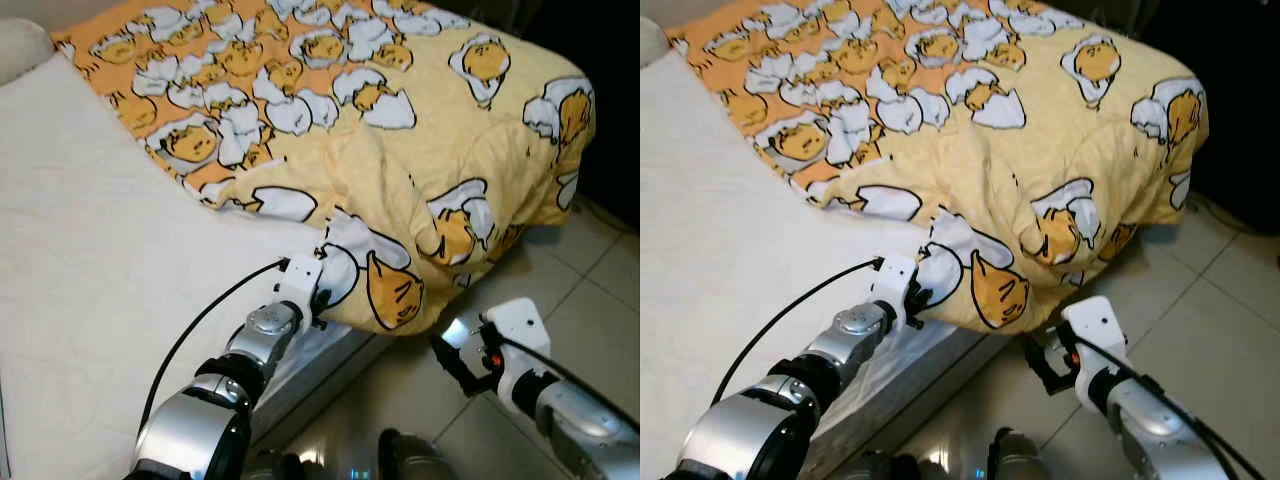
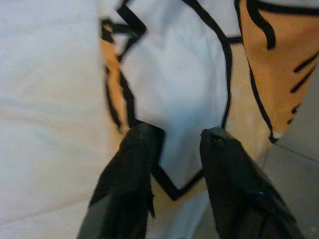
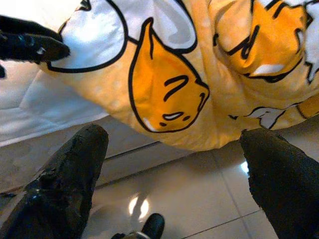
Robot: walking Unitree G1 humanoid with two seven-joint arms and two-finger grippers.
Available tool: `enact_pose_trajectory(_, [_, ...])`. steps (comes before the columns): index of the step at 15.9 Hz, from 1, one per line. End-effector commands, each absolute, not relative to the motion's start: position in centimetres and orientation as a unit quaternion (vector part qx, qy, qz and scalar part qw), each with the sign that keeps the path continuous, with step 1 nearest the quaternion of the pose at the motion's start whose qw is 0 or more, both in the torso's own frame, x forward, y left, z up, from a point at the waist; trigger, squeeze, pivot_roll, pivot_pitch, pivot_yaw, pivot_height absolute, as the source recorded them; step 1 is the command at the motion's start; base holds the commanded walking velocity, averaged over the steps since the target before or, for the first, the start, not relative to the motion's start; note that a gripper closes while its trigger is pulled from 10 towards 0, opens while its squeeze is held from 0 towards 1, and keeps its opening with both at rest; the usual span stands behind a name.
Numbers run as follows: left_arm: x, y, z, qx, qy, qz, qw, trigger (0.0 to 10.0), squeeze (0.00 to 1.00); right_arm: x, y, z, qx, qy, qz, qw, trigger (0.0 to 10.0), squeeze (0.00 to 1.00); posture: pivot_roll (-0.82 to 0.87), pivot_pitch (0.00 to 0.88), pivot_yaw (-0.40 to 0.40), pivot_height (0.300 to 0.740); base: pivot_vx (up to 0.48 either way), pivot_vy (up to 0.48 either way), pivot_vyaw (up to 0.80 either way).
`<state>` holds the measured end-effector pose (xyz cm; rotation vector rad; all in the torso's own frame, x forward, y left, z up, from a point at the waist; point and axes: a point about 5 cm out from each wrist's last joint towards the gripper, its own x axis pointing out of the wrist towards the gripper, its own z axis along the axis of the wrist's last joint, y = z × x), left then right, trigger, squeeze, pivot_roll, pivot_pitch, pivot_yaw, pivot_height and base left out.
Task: Clean up the room
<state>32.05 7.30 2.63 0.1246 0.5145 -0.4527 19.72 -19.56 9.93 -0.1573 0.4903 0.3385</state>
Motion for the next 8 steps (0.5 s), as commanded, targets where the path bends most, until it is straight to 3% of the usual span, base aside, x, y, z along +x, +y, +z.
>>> enact_pose_trajectory(1, [31.77,7.84,2.07,0.064,0.269,-0.214,0.937,0.0,0.0,19.55,-19.22,10.24,-0.071,0.241,0.181,0.951,10.0,0.0,-0.24,0.217,0.127,0.74,0.0,0.0,0.0])
enact_pose_trajectory(8, [31.56,7.78,1.75,0.096,0.271,-0.207,0.935,0.0,0.0,19.05,-18.81,10.71,-0.073,0.243,0.197,0.947,10.0,0.0,-0.26,0.231,0.133,0.74,0.0,0.0,0.0])
